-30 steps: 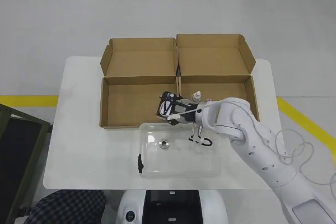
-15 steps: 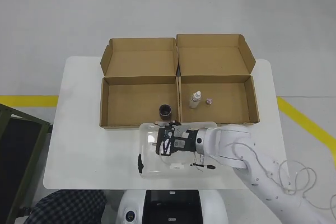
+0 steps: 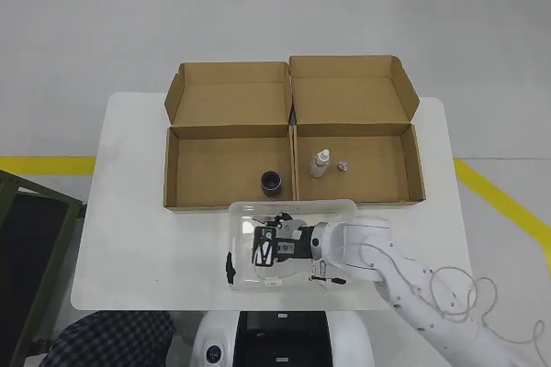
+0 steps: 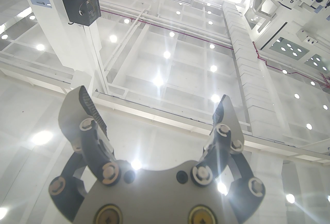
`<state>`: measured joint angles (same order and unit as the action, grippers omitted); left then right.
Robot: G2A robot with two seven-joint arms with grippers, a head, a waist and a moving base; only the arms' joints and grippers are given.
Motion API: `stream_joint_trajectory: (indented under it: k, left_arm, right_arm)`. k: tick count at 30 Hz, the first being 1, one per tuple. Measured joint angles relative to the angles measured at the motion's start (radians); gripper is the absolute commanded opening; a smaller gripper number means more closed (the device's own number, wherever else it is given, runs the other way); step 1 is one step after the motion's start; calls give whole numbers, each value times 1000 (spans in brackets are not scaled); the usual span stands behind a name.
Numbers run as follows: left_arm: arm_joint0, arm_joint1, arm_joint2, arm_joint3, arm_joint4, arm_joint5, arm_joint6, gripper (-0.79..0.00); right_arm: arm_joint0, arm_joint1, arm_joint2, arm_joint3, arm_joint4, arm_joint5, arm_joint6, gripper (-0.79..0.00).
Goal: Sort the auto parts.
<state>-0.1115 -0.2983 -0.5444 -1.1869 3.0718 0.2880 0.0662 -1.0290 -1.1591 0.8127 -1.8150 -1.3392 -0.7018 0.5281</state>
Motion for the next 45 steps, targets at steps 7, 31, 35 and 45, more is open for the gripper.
stream_joint_trajectory:
  k: [7, 31, 35, 45]
  left_arm:
    - [0, 0, 0, 0, 0, 0, 0, 0]
    - [0, 0, 0, 0, 0, 0, 0, 0]
    - [0, 0, 0, 0, 0, 0, 0, 0]
    - [0, 0, 0, 0, 0, 0, 0, 0]
  right_arm:
    - [15, -6, -11, 49, -13, 2, -10, -348]
    - [38, -24, -52, 157, -60, 0, -10, -397]
    - [42, -28, -58, 166, -60, -2, -9, -425]
    - [46, -33, -60, 172, -59, -11, -11, -785]
